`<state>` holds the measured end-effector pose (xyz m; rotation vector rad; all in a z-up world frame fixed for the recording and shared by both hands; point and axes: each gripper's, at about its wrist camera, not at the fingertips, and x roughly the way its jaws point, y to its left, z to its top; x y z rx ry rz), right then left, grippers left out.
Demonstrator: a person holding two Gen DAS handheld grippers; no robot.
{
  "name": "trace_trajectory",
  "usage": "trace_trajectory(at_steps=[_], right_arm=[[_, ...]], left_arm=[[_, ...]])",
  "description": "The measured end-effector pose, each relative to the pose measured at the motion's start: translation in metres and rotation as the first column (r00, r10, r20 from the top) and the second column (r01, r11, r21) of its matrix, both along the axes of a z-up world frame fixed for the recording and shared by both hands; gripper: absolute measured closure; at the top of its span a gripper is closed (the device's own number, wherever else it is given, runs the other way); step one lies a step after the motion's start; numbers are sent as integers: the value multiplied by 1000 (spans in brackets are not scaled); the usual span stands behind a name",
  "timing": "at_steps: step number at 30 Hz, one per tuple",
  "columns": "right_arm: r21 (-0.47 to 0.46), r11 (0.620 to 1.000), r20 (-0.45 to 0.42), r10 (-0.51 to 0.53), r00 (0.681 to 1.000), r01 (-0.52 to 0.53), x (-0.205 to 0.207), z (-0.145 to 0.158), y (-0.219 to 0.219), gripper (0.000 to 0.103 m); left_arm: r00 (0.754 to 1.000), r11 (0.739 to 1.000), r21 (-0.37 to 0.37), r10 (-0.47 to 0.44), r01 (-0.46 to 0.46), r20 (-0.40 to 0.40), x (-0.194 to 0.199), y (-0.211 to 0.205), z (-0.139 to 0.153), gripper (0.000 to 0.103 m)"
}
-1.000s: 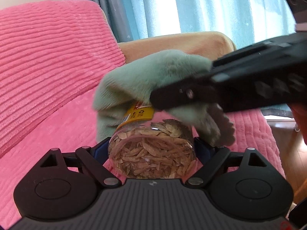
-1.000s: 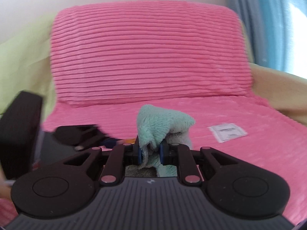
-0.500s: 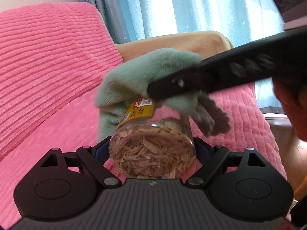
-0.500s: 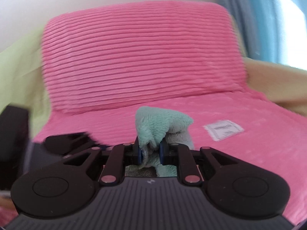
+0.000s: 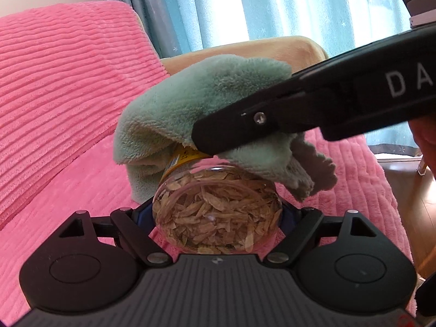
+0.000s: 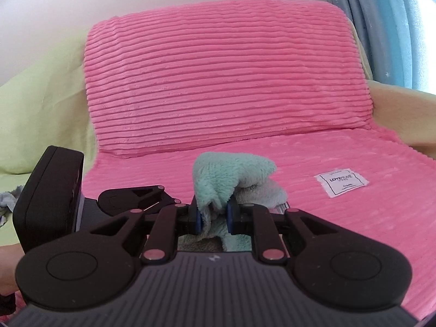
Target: Clean container
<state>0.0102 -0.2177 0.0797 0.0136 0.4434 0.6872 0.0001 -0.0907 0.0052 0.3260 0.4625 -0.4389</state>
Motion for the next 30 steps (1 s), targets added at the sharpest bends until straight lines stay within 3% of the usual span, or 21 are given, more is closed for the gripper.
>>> trace_trajectory(at_steps=[8,12,15,19,24,28,30], right_arm=[[33,992,-37,-121,992,122,21,-4,-13,89],[8,993,-12,-122,992,122,17,-5,-9,89],[3,992,-9,-128,992,129,15,-5,-9,89],[-3,990,-5,-138,990,138,13,-5,-9,89],[-11,989,1,-149,989,149,11,-4,-9,89],[-17,987,5,-158,987,158,9,-4,-9,89],[-22,986,12,-164,986,164,13,0,-10,89]], left_arm=[[1000,1000,1,1,-1,1,-8,-2,-1,19],[1000,1000,-22,2,-3,-22,-3,2,1,19],[998,994,-106,-6,0,-55,3,13,5,18],[994,967,-253,-14,-14,-107,10,29,9,18],[988,933,-356,-12,-44,-153,16,40,8,18],[993,954,-299,-12,-23,-114,11,32,8,18],[999,986,-169,-23,16,-43,1,16,7,18]])
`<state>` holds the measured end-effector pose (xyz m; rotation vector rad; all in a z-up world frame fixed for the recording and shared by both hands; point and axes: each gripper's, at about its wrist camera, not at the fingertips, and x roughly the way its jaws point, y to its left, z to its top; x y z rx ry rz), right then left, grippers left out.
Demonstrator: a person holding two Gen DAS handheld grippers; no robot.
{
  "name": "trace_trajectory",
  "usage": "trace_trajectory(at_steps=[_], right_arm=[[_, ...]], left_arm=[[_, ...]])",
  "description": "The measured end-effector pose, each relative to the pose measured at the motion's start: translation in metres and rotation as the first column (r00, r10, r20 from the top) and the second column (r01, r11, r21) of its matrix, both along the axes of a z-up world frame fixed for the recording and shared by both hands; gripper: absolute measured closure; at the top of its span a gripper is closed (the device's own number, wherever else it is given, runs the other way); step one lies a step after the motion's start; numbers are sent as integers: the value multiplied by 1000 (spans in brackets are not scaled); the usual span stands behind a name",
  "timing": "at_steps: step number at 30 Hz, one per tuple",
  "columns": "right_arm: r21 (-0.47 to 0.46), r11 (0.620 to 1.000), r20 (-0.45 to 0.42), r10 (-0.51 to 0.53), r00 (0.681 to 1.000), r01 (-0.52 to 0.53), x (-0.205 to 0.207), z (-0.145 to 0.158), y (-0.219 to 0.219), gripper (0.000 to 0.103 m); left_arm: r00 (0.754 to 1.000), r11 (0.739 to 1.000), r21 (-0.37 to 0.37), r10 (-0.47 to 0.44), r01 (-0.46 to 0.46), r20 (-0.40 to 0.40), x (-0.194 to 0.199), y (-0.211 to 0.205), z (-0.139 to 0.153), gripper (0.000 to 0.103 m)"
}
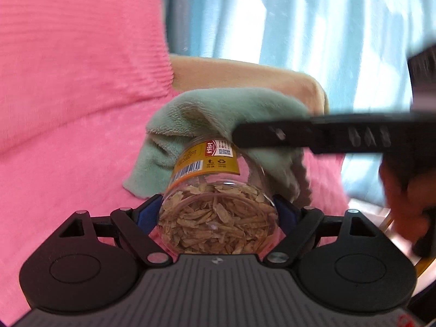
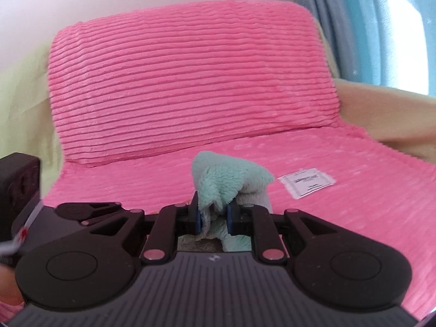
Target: Clean container
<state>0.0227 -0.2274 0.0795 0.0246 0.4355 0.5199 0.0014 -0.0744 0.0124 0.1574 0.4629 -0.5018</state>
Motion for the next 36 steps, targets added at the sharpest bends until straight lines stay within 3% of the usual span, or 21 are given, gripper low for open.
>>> trace_trajectory(at_steps=[3,4,9,36], right_arm=[[-4,1000,1,0,1000,0,1,0,0,89],[-11,1000,5,3,1000,-3,0,0,1,89],[-8,996,6,85,996,-85,-9,0,6,89],[-18,994,3,105,994,-105,-21,3,21,88]], left_arm=[[992,977,213,-55,29,117,-14,-22,-6,18],[989,969,246,-66,31,136,-16,-25,-8,18],[990,976,215,-62,34,124,-12,-22,-8,18],[992,982,189,-48,26,113,-13,-27,-9,18]])
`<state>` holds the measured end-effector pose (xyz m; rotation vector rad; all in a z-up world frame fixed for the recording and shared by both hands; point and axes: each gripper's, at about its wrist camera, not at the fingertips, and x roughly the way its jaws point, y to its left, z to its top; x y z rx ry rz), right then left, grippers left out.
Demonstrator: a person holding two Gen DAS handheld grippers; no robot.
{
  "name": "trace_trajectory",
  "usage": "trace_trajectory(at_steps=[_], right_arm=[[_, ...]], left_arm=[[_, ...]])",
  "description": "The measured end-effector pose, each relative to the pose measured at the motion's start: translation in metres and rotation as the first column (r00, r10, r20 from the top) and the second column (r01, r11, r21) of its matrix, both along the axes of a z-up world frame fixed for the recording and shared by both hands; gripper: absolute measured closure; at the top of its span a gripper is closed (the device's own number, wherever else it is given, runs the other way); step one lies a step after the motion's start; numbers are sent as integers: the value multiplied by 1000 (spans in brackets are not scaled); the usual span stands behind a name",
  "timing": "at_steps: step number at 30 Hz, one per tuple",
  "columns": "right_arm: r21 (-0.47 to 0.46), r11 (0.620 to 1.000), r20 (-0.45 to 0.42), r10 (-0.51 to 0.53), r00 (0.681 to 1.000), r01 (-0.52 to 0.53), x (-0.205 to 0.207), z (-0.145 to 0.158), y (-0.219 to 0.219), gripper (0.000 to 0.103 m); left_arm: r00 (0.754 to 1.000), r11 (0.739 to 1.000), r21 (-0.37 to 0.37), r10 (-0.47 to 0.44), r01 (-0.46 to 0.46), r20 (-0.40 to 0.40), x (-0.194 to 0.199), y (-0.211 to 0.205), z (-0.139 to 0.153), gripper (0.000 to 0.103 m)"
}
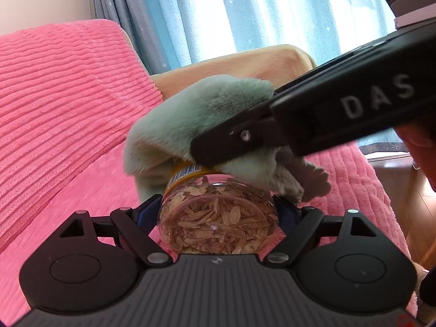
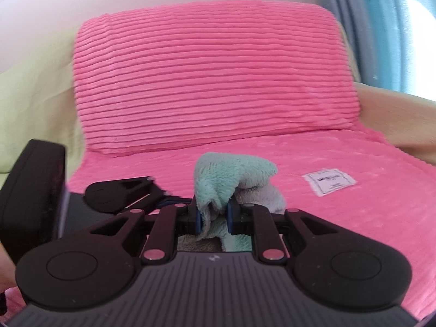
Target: Clean container
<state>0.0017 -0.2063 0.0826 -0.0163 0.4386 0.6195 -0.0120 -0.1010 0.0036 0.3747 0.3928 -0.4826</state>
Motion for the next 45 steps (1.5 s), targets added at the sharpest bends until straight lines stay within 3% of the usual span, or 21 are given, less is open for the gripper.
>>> trace_trajectory(at_steps=[11,16,21,26,29,35,40,45], right_arm=[[-12,998,21,-57,998,57,7,-1,-3,89],[-14,996,27,-85,996,85,11,-3,-5,89],[-14,996,26,-89,996,89,15,-5,-7,89],[-13,996,24,-90,996,90,16,-6,-7,89],[-13,995,22,-96,995,96,15,-6,-8,89],[-10,994,15,-109,994,109,16,-5,-11,89],[-15,995,17,-100,995,101,14,-5,-10,89],[-19,996,20,-91,996,91,13,-5,-9,89]], left_arm=[[1000,1000,-5,-17,17,-11,8,16,1,18],[999,999,-52,-1,-2,-51,11,22,4,18],[993,985,-172,1,-21,-118,16,34,7,16],[974,944,-323,-3,-72,-227,27,54,5,15],[969,932,-355,-12,-79,-247,29,58,2,18],[979,958,-283,-5,-53,-201,25,48,2,18],[997,994,-106,5,-13,-82,15,27,1,18],[1000,999,53,5,-6,20,4,8,-4,18]])
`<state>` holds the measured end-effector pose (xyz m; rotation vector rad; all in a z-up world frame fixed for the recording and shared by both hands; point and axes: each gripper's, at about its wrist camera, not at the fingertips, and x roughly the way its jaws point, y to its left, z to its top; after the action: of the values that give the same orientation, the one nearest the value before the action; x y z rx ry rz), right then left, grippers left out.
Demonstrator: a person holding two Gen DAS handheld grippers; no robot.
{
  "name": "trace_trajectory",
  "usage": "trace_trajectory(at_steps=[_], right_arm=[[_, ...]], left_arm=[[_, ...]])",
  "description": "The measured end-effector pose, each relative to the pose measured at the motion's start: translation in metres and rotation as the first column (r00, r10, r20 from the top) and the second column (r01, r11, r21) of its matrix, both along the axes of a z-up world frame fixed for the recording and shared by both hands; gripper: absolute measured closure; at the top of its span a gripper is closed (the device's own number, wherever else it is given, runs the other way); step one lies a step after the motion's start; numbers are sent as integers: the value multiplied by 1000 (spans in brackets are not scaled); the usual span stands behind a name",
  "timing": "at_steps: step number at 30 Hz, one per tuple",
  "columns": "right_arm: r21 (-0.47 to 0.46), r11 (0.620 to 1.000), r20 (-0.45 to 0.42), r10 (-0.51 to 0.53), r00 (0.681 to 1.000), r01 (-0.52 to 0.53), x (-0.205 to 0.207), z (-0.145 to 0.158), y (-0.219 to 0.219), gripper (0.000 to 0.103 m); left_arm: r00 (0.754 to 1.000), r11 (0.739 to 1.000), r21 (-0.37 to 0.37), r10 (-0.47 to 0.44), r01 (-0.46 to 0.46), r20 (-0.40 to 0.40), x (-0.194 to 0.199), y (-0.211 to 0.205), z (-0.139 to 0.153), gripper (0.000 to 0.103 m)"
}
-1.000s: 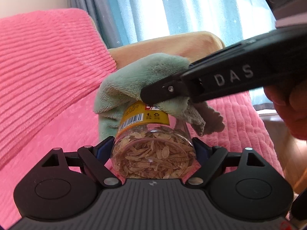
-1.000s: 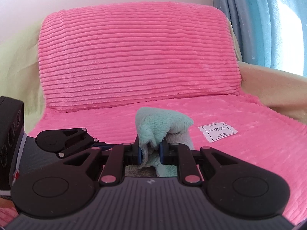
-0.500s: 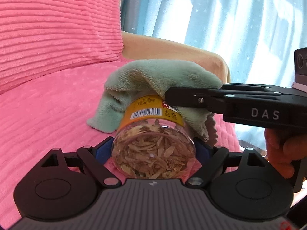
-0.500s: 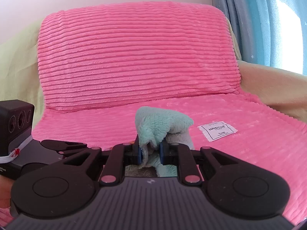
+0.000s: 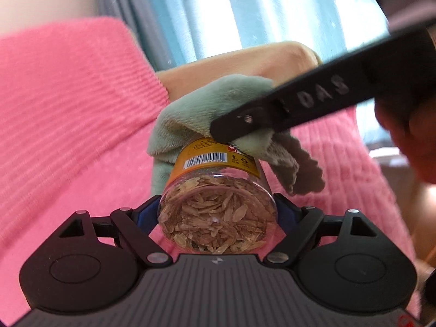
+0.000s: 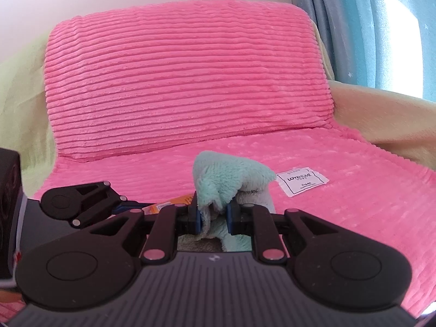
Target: Clean container
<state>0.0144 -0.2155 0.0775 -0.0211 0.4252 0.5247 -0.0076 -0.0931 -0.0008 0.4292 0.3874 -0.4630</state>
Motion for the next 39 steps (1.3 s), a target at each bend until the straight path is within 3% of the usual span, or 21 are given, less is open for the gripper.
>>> trace_trajectory(at_steps=[8,14,19,39], right_arm=[[-8,1000,4,15,1000,-15,-3,0,2,88],[3,989,12,150,989,-150,-16,2,8,88],[3,996,12,91,996,-91,-6,1,3,89],[12,985,8,172,985,-172,-16,4,11,88]], left_arm=[[1000,1000,-23,2,-2,-14,1,2,2,18],[1000,999,-32,3,-3,-20,0,4,3,18],[1000,999,-36,3,-4,-21,-1,4,3,18],[1000,999,-41,1,-1,-19,-2,5,2,18]])
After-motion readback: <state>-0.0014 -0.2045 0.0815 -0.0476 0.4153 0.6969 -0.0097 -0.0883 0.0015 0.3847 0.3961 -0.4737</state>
